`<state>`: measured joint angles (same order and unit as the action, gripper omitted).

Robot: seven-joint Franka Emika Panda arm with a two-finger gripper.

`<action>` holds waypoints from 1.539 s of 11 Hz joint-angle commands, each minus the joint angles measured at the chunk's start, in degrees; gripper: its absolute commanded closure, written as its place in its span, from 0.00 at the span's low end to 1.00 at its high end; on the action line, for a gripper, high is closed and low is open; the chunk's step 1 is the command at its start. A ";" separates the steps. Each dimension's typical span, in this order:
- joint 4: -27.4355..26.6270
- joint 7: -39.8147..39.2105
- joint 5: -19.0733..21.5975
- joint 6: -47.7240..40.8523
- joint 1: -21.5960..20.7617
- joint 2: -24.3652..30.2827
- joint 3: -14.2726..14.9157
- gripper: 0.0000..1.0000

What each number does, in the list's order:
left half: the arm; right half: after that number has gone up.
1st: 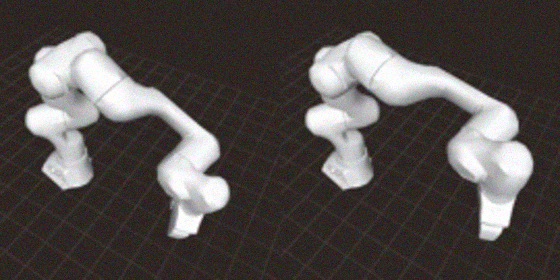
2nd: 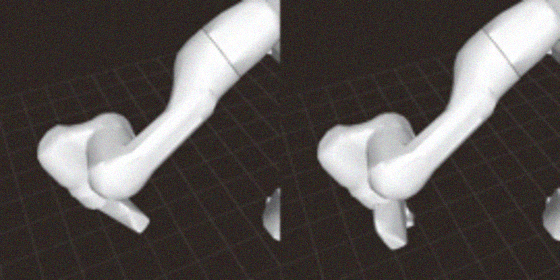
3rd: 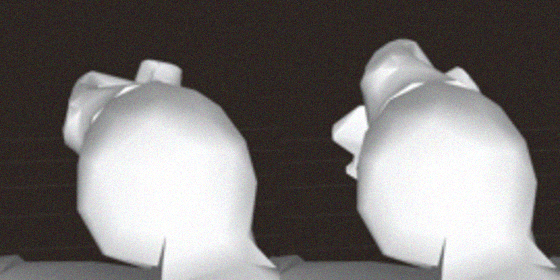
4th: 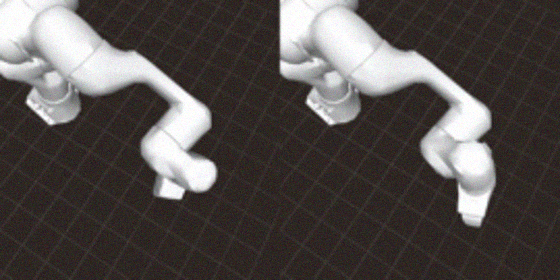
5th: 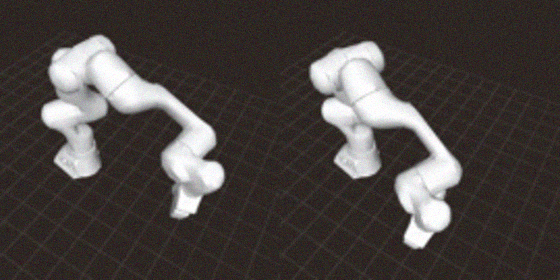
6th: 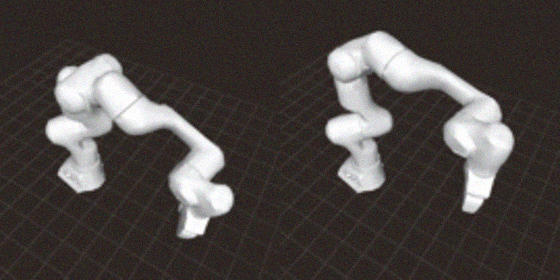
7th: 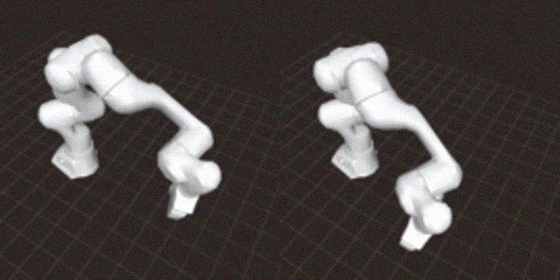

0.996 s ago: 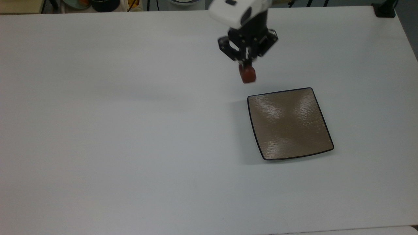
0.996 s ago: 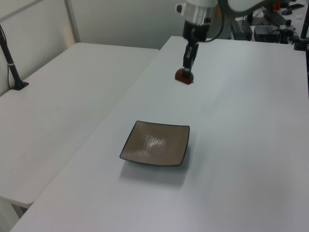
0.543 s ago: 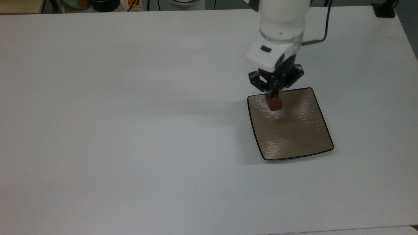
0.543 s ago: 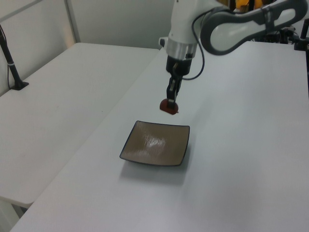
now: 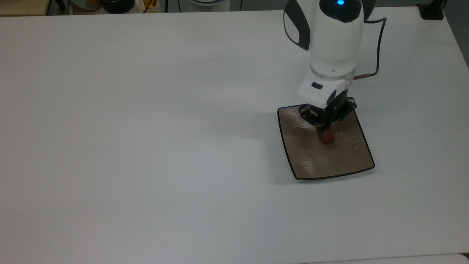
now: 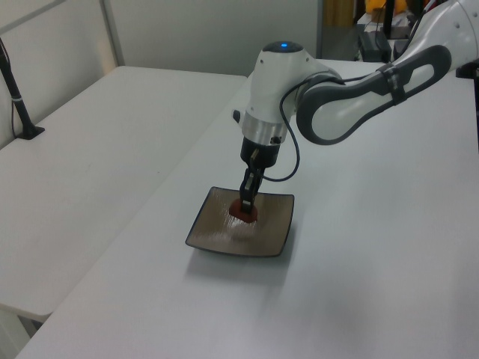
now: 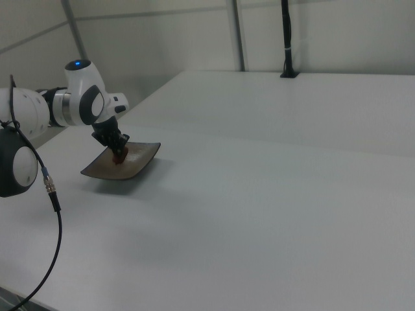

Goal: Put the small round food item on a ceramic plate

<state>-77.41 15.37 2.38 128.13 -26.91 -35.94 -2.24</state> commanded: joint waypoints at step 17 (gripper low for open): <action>-6.00 2.73 -3.96 -3.71 0.62 11.74 0.31 0.00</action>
<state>-77.52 16.43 0.53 132.34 -26.99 -33.88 -2.25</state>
